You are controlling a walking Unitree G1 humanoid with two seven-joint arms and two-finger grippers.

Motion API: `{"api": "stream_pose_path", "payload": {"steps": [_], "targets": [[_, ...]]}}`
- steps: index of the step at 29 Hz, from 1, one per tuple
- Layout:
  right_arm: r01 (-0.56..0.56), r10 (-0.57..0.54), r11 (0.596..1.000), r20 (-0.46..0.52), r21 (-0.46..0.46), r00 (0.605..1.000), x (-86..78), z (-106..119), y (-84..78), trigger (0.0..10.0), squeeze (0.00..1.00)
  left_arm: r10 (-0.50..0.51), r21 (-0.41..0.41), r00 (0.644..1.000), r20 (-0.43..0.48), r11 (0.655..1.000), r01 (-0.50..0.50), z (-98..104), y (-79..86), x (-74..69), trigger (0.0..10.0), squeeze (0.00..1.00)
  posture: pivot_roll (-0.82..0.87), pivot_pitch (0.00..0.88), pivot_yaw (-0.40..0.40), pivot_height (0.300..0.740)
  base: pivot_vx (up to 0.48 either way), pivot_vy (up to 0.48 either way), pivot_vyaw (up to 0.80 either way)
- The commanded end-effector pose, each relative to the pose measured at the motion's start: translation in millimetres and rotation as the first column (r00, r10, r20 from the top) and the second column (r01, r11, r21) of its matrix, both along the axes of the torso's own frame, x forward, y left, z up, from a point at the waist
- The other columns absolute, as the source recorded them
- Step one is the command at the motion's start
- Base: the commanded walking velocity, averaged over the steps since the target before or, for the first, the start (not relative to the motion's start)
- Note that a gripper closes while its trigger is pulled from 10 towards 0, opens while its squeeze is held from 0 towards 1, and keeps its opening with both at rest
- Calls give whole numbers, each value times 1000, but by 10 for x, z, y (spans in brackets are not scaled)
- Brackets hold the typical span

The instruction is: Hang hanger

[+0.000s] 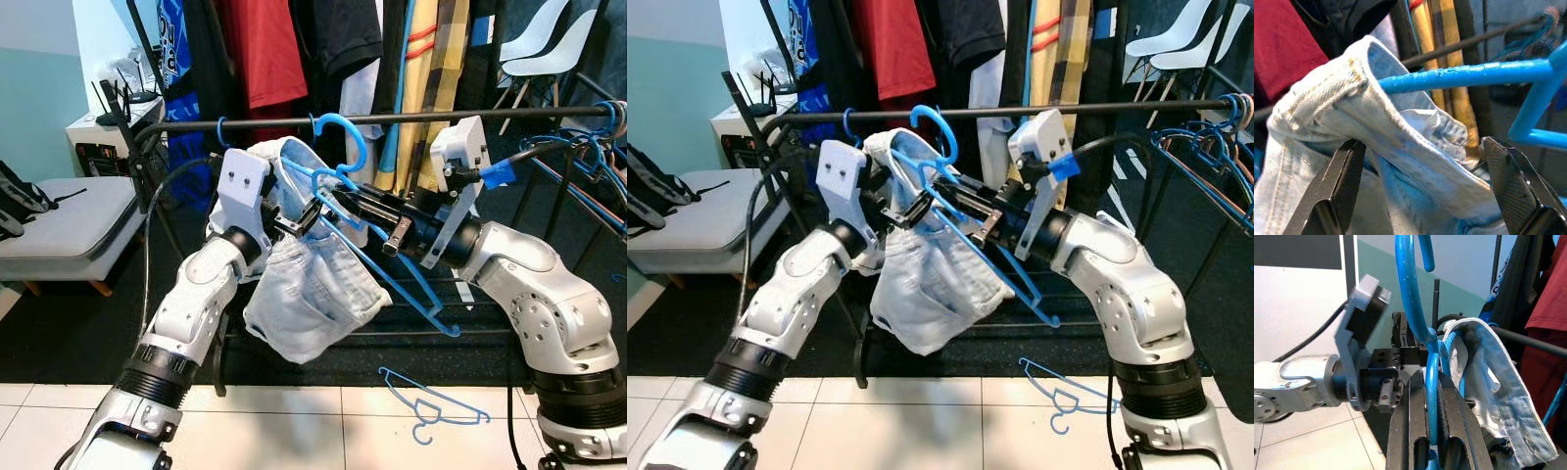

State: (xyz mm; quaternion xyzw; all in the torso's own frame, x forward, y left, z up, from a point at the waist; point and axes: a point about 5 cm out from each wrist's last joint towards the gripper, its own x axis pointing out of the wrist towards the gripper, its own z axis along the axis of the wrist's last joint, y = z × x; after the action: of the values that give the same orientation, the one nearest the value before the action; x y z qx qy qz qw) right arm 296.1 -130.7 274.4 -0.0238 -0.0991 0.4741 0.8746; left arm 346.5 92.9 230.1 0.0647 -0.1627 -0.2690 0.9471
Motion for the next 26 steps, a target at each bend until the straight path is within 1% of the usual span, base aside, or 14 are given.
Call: {"api": "stream_pose_path", "payload": {"steps": [1,2,3,4,5,6,7,8,9,10,14,16,21,26], "targets": [[-47,47,999,16,22,999,-36,45,57,10000,0,18,102,991,132,994,-32,300,-63,-12,10000,0,-137,0,63,740,0,0,0],[-47,47,999,16,22,999,-36,45,57,10000,0,18,102,991,132,994,-32,300,-63,-12,10000,0,-137,0,63,740,0,0,0],[-53,52,998,16,28,999,-43,47,59,10000,0,80,83,991,107,992,-89,297,-6,30,10000,0,-137,0,63,740,0,0,0],[-53,52,998,16,28,999,-43,47,59,10000,0,80,83,991,107,992,-89,297,-6,30,10000,0,-137,0,63,740,0,0,0],[-55,55,998,15,28,998,-50,43,60,10000,0,127,49,989,82,990,-131,307,36,57,10000,0,-135,0,62,740,0,0,0],[-57,57,998,15,27,998,-52,35,60,10000,0,147,10,987,56,989,-148,319,51,66,6471,0,-135,0,62,740,0,0,0],[-57,57,998,15,27,998,-52,35,60,10000,0,147,10,987,56,989,-148,319,51,66,6471,0,-135,0,62,740,0,0,0],[-58,57,998,15,27,998,-54,29,61,10000,0,160,-22,987,35,987,-159,325,53,66,6471,0,-136,0,63,740,0,0,0],[-57,57,998,14,26,998,-54,24,60,10000,0,179,-59,984,5,982,-179,317,55,66,0,0,-138,0,65,740,0,0,0],[-57,57,998,14,26,998,-54,24,60,10000,0,179,-59,984,5,982,-179,317,55,66,0,0,-138,0,65,740,0,0,0],[-52,52,998,15,23,999,-55,17,44,10000,0,227,-119,971,-72,965,-235,279,72,72,0,0,-138,0,62,740,0,0,0],[-50,49,999,15,21,999,-54,17,37,10000,0,238,-121,968,-81,962,-247,275,81,73,0,0,-138,0,62,740,0,0,0],[-20,20,1000,18,1,1000,-25,17,-9,10000,0,266,-101,956,-127,955,-279,252,113,68,0,0,-134,0,57,740,0,0,0],[3,-3,1000,19,-13,1000,-3,9,-32,10000,0,267,-74,953,-142,957,-279,236,118,54,0,0,-134,0,56,740,0,0,0]]}}
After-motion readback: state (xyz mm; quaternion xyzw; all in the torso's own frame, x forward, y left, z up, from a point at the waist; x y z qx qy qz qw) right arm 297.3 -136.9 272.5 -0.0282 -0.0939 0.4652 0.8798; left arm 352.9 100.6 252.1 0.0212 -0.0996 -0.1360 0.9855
